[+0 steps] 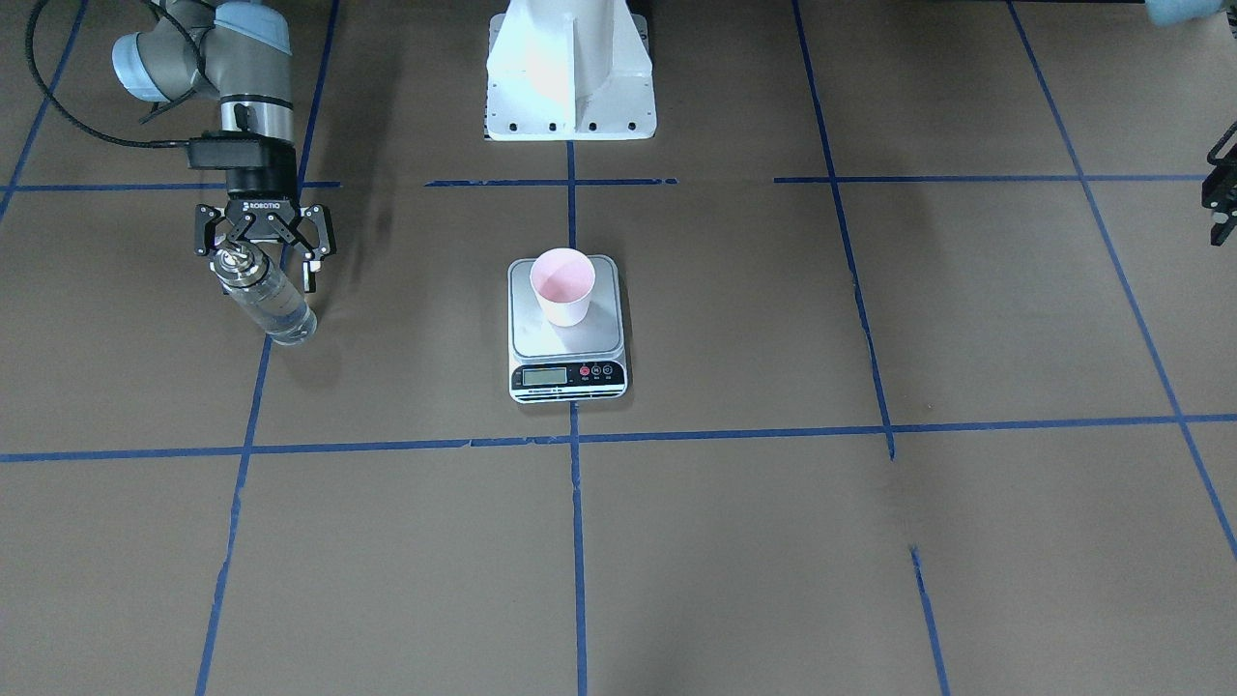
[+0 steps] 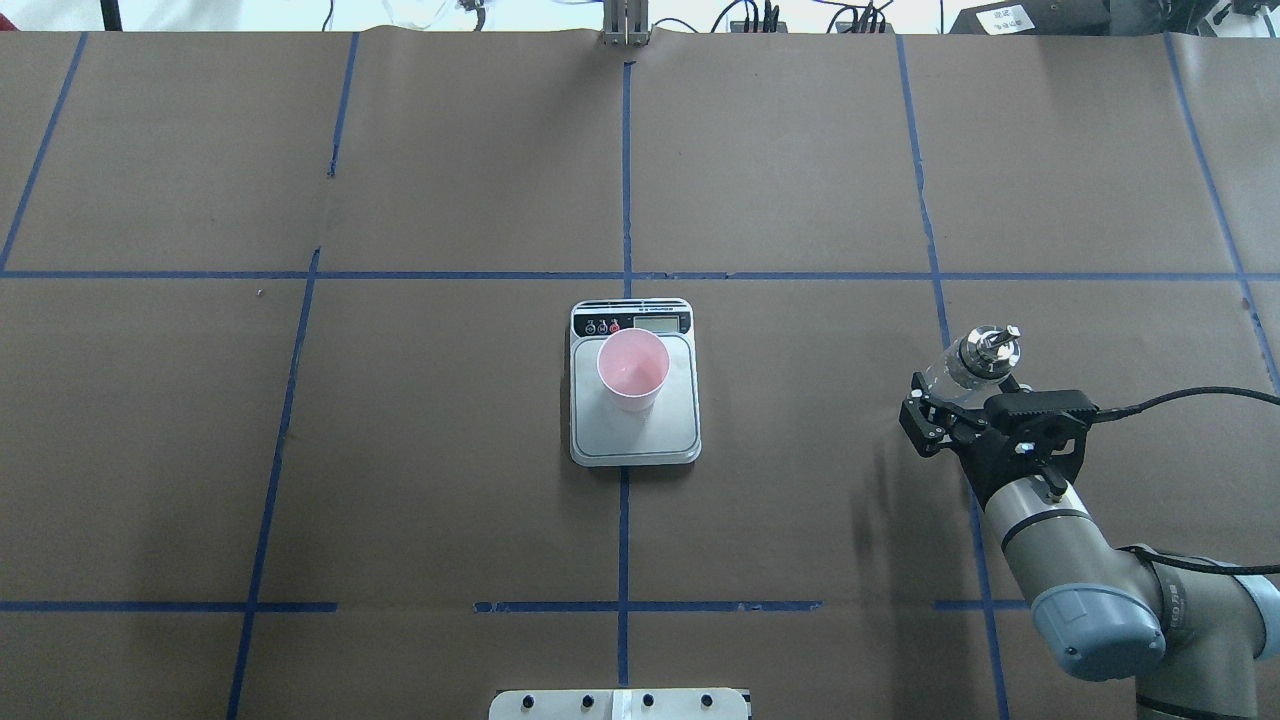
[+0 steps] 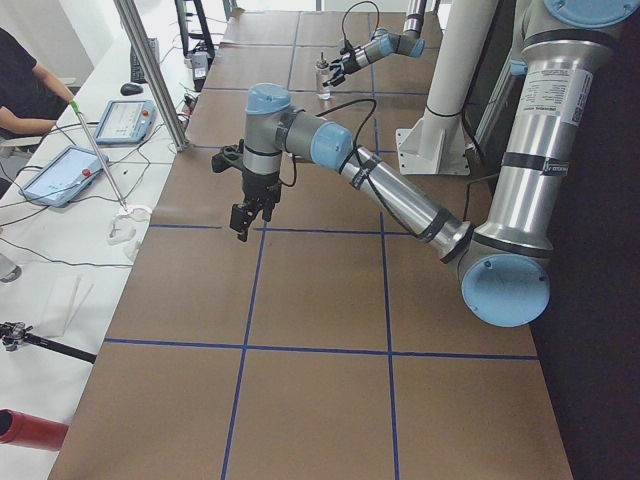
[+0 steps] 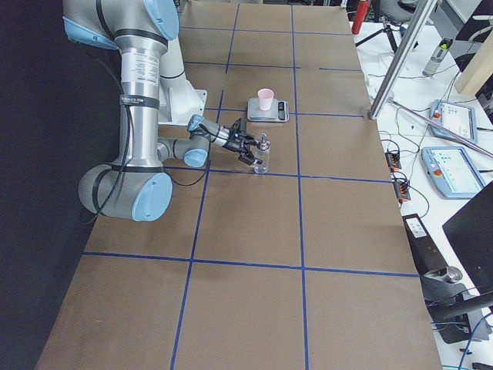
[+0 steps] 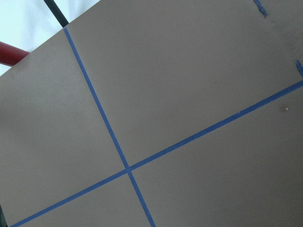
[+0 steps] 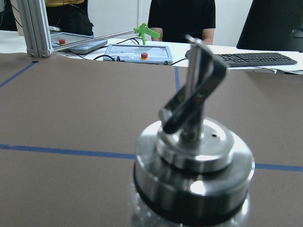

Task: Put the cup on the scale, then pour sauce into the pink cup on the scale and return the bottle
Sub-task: 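Close the right gripper around the bottle's metal spout top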

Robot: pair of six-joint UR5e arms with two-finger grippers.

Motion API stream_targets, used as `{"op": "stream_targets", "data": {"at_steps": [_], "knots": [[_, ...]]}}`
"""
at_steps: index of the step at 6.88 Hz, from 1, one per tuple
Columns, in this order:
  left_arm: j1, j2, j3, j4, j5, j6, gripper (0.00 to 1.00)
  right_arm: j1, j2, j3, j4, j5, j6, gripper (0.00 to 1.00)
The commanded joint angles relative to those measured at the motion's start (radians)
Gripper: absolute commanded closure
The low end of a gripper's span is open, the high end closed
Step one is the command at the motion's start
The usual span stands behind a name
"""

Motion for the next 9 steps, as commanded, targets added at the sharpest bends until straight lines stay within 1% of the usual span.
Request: {"op": "stream_targets", "data": {"at_steps": [1, 2, 4, 5, 6, 7, 8, 9], "knots": [[0.0, -0.001, 0.0, -0.001, 0.0, 0.001, 0.0, 0.011, 0.007, -0.007, 0.0, 0.009, 0.0, 0.0], [0.0, -0.001, 0.001, 0.0, 0.001, 0.0, 0.0, 0.018, 0.03, -0.025, 0.0, 0.014, 0.0, 0.0], [-0.002, -0.001, 0.0, 0.0, 0.0, 0.0, 0.0, 0.027, 0.033, -0.034, 0.0, 0.028, 0.0, 0.01], [-0.002, -0.002, 0.0, 0.0, 0.0, 0.0, 0.0, 0.032, 0.033, -0.034, 0.005, 0.035, 0.0, 0.46], [-0.003, -0.002, 0.0, 0.0, 0.0, -0.002, 0.0, 0.034, 0.035, -0.03, 0.061, 0.042, -0.003, 0.99], [-0.011, -0.002, -0.003, 0.002, 0.0, -0.002, 0.0, 0.055, 0.039, -0.027, 0.113, 0.101, -0.075, 1.0], [-0.014, -0.002, -0.002, 0.002, 0.0, -0.001, 0.0, 0.092, 0.039, -0.011, 0.121, 0.133, -0.089, 1.0], [-0.015, -0.004, -0.003, 0.002, 0.0, 0.0, 0.0, 0.125, 0.039, 0.059, 0.121, 0.199, -0.104, 1.0]]}}
